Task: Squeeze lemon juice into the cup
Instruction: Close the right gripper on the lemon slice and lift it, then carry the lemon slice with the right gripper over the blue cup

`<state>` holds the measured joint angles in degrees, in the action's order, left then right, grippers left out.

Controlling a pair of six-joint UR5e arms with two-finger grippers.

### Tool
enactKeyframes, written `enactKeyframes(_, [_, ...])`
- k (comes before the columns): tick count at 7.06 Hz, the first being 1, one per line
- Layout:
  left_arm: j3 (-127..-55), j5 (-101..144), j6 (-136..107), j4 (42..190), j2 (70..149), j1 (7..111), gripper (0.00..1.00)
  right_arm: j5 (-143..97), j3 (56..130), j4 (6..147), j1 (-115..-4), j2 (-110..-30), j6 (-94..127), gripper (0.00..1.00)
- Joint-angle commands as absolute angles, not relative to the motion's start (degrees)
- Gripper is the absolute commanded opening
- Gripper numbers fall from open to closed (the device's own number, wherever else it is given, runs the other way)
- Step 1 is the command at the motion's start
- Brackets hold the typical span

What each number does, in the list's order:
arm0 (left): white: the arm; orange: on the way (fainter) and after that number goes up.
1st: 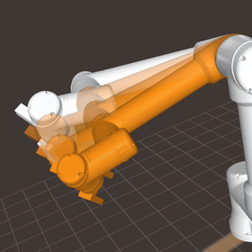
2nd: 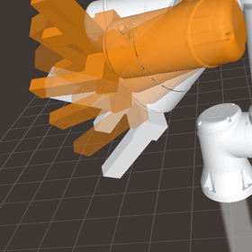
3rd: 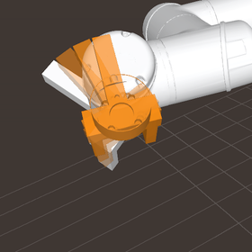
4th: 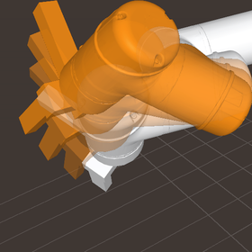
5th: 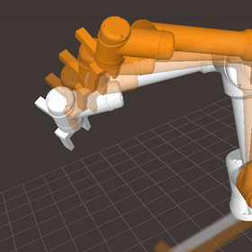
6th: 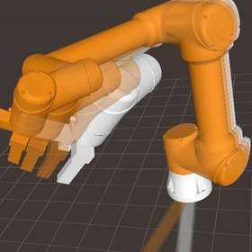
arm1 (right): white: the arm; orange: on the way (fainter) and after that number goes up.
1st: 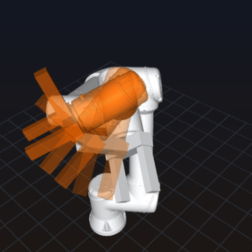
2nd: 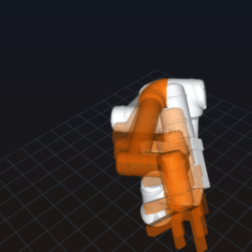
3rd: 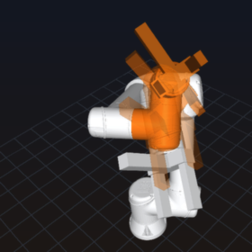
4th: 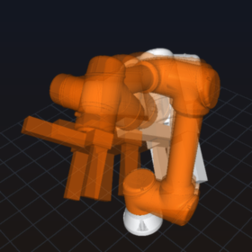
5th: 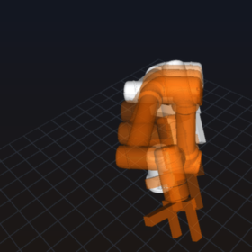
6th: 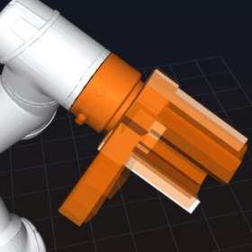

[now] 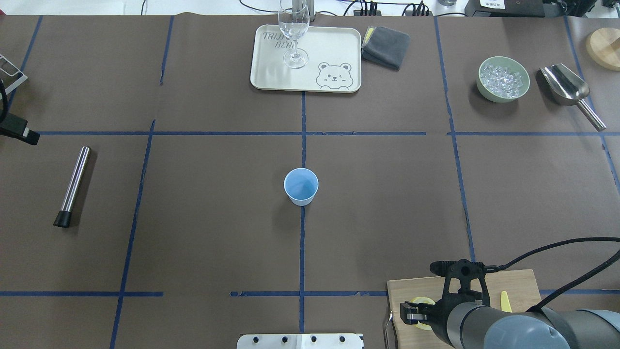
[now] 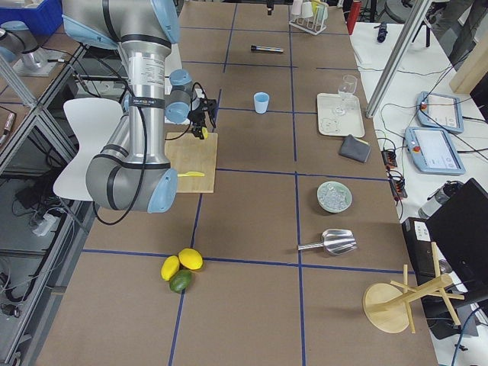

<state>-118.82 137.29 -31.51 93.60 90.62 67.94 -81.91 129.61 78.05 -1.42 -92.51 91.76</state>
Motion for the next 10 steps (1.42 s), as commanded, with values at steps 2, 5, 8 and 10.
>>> enactKeyframes(2, [-118.65,137.29,-31.55,93.6,90.62,67.94,1.0,-88.92,131.66,78.13,-9.29,-90.54,91.67,0.14])
enactKeyframes(5, [-118.65,137.29,-31.55,93.6,90.62,67.94,1.0,-89.91,130.0,79.79,-14.22,-80.71,91.67,0.14])
enactKeyframes(8, [-118.65,137.29,-31.55,93.6,90.62,67.94,1.0,-93.59,123.26,96.74,-19.85,-60.35,91.67,0.14])
enactKeyframes(10, [-118.74,137.29,-31.64,93.6,90.62,67.94,1.0,-93.6,111.16,96.33,-21.78,-50.15,91.76,0.16])
